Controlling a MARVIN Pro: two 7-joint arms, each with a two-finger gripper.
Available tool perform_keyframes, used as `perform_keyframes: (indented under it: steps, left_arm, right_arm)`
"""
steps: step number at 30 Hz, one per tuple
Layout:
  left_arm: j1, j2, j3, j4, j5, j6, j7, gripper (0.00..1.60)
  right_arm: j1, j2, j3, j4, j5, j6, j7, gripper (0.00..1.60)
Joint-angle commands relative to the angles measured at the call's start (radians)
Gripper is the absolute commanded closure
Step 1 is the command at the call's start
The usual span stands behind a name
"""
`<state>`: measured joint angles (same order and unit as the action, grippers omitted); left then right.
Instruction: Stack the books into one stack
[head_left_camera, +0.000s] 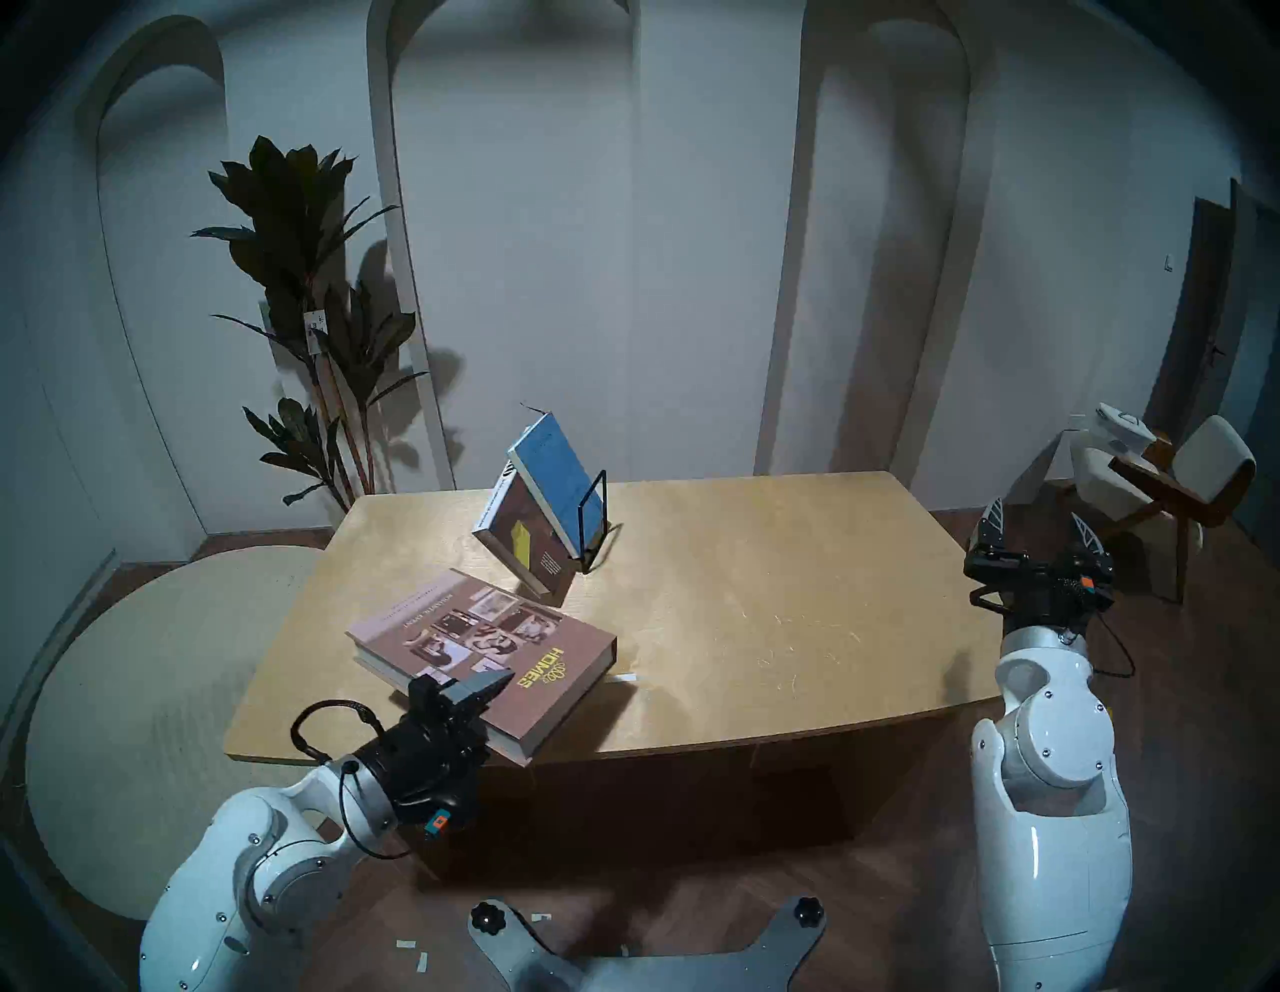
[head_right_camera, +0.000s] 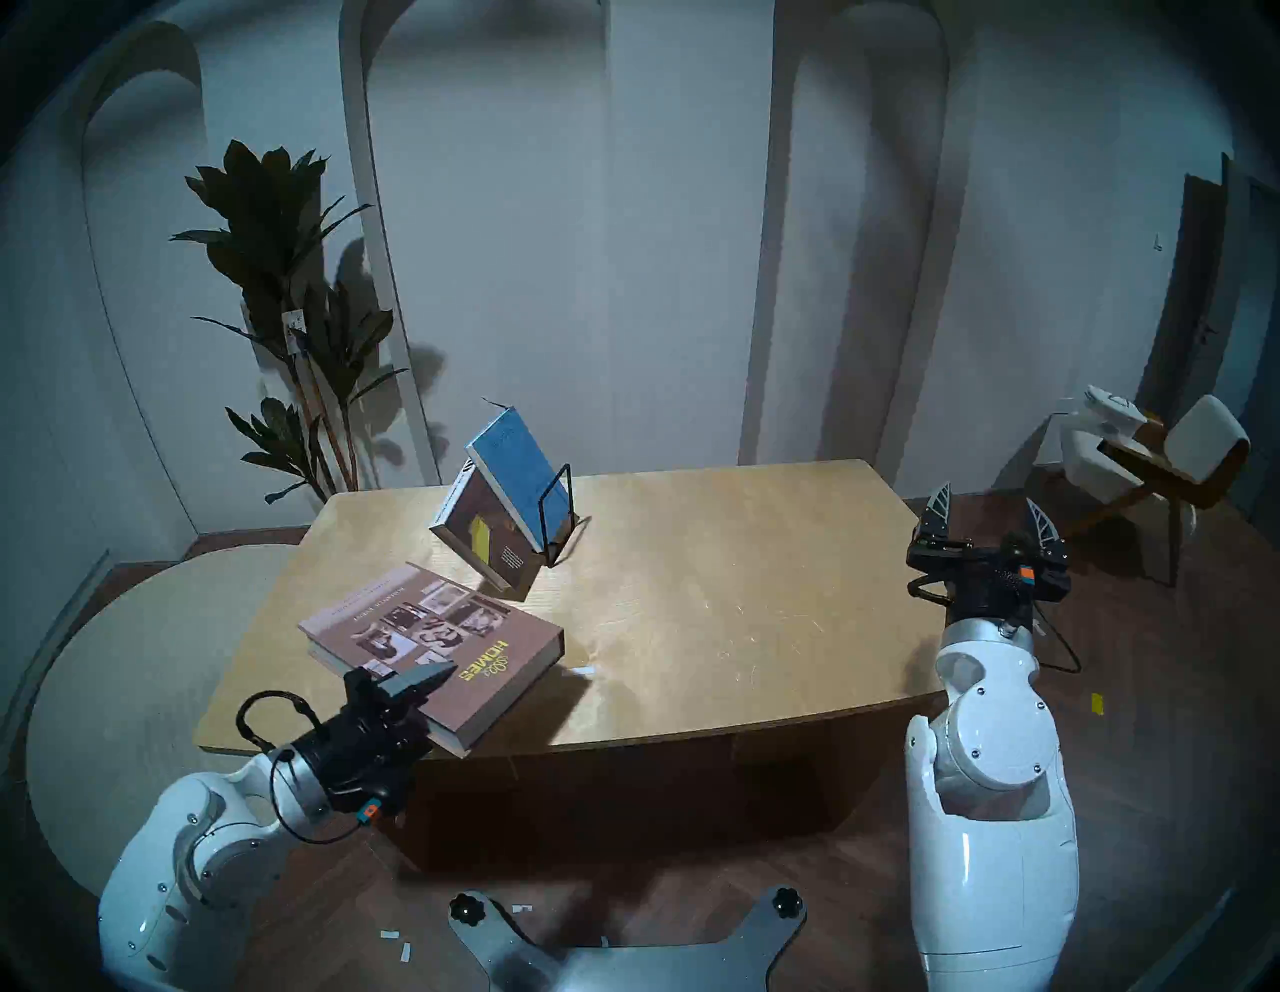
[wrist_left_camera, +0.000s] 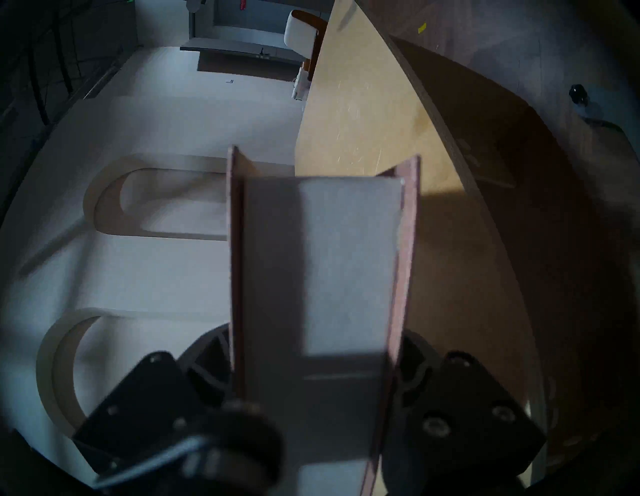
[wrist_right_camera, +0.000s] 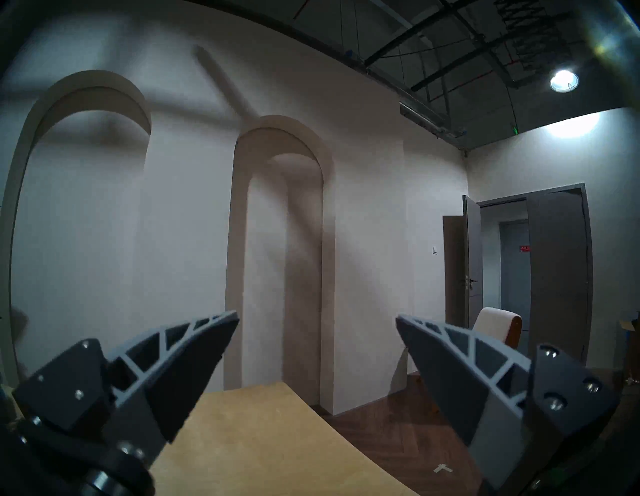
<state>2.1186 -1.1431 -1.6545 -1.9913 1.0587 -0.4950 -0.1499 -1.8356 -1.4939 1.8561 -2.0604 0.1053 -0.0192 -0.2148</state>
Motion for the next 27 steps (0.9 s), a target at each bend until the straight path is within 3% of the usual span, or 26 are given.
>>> perform_keyframes:
  steps: [1,11,16,17,19,21,27]
  left_arm:
    - [-0.113,-0.039,0.056,0.030,-0.029,0.001,0.038,1.60]
    - [-0.220,-0.082,0.132,0.116,-0.056,0.000,0.023,1.60]
    - [-0.268,-0.132,0.186,0.177,0.039,0.117,-0.028,1.60]
    - [-0.277,-0.157,0.193,0.200,0.014,0.137,-0.063,1.60]
    - [-0.284,-0.168,0.214,0.222,0.078,0.177,-0.042,1.60]
    - [-0.284,-0.188,0.210,0.228,0.081,0.215,-0.047,1.60]
    - [-0.267,-0.187,0.201,0.196,0.078,0.235,-0.018,1.60]
  right_arm:
    - [0.071,0.022,0.054,0.029,0.101,0.076,0.032,0.00]
    - [0.132,0.055,0.091,0.117,0.165,0.133,0.060,0.00]
    - [0.139,0.059,0.095,0.123,0.179,0.146,0.071,0.00]
    - [0.140,0.060,0.096,0.123,0.181,0.148,0.072,0.00]
    - [0.141,0.061,0.098,0.124,0.186,0.153,0.076,0.00]
    - [0.142,0.062,0.099,0.124,0.189,0.156,0.079,0.00]
    - [0.144,0.063,0.101,0.124,0.193,0.161,0.083,0.00]
